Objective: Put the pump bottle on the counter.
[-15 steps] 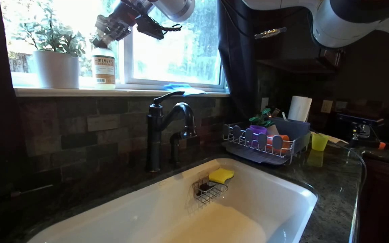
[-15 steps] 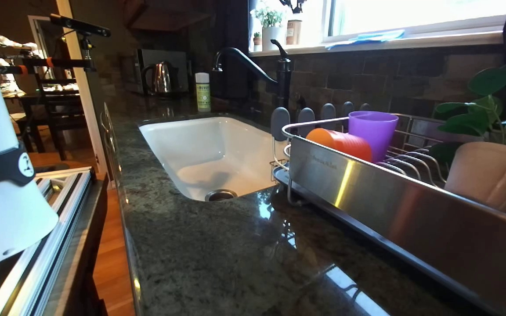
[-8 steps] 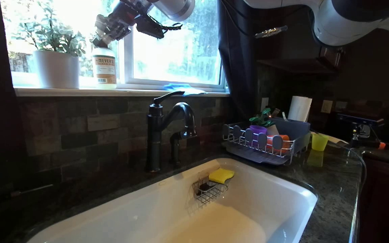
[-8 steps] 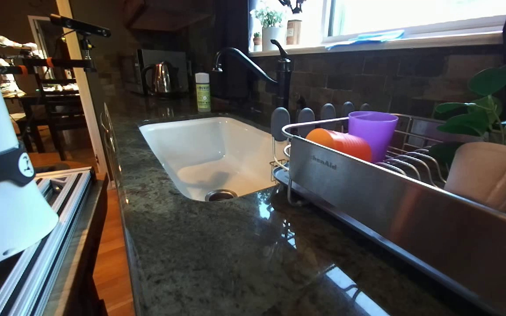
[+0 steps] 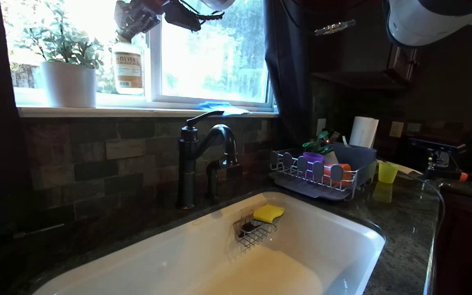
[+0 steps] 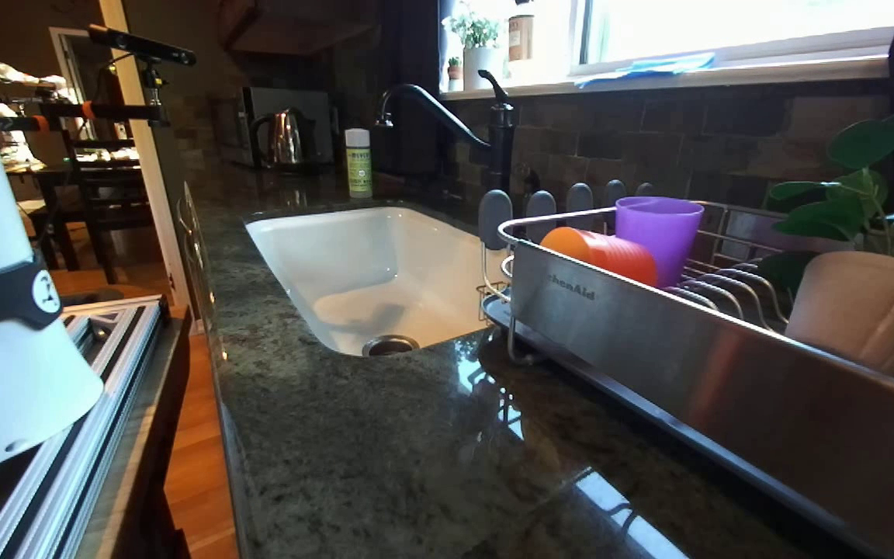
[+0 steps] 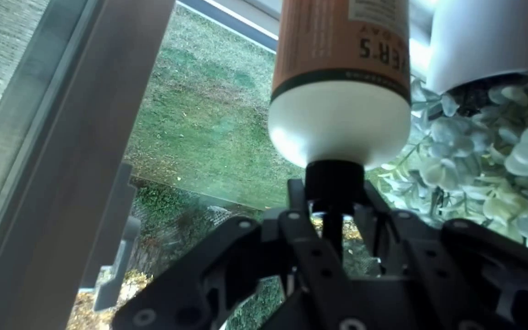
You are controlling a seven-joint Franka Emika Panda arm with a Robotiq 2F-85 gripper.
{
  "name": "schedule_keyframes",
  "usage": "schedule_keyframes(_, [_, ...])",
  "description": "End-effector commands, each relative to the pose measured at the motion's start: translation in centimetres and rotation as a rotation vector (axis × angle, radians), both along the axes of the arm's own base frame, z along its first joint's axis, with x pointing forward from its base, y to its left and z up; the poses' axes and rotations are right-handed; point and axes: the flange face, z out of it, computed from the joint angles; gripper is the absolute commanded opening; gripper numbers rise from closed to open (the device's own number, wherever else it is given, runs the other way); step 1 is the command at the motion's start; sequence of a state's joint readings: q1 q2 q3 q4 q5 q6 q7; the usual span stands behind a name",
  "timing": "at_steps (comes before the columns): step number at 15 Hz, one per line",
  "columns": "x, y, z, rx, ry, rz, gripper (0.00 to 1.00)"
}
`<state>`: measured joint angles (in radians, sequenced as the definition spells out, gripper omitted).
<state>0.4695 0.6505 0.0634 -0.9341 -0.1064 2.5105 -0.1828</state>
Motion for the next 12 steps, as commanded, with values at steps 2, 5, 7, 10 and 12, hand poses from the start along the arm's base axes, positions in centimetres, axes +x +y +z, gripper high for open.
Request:
schedule_keyframes(2, [-3.8, 0.8, 3.0, 0.023, -0.052, -0.037, 0.08])
schedule_keyframes(5, [-7.0, 1.1, 4.3, 0.046, -0.065, -0.055, 0.08])
schedule_keyframes(7, [-9.3, 1.0, 5.6, 0.061, -0.071, -0.081, 0.08])
schedule_keyframes(10, [-12.5, -0.7, 7.1, 0.064, -0.071, -0.180, 0.08])
schedule_keyframes(12, [-14.7, -2.2, 7.7, 0.069, -0.078, -0.253, 0.08])
